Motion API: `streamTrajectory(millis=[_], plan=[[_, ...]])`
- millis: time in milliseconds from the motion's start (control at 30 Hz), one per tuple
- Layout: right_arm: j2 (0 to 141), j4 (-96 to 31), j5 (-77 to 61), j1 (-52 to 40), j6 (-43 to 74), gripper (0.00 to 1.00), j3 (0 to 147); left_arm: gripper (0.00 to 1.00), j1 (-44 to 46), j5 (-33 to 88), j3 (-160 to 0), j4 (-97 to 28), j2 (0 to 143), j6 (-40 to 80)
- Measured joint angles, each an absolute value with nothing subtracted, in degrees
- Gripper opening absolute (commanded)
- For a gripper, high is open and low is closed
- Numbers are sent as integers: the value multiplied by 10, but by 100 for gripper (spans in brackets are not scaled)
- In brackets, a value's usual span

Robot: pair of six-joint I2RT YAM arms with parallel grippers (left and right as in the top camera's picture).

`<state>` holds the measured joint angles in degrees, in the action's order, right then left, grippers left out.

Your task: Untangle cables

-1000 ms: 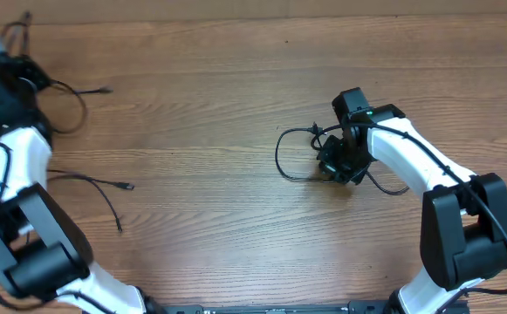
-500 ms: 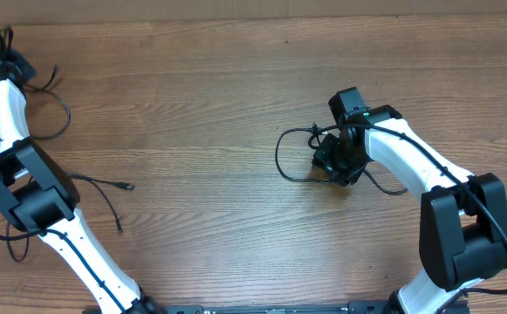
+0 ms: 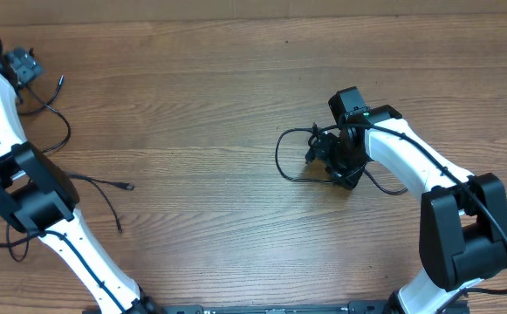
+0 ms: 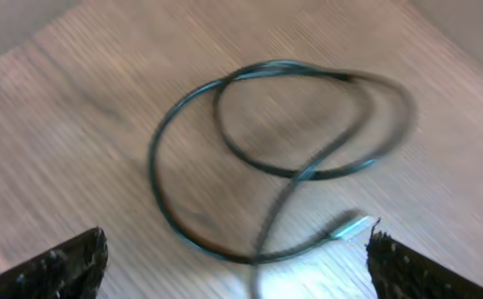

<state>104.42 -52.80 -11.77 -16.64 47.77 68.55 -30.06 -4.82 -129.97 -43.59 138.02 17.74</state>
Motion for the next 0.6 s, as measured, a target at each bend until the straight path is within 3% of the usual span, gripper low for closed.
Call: streamTrajectory(millis=[467,600], plan=[[1044,-450,-132,-167,439,68,686,99,-274,320,-1336,-637,1226,174],[1044,-484,-135,-169,389,72,693,100,-242,362,-1335,-706,1228,119]])
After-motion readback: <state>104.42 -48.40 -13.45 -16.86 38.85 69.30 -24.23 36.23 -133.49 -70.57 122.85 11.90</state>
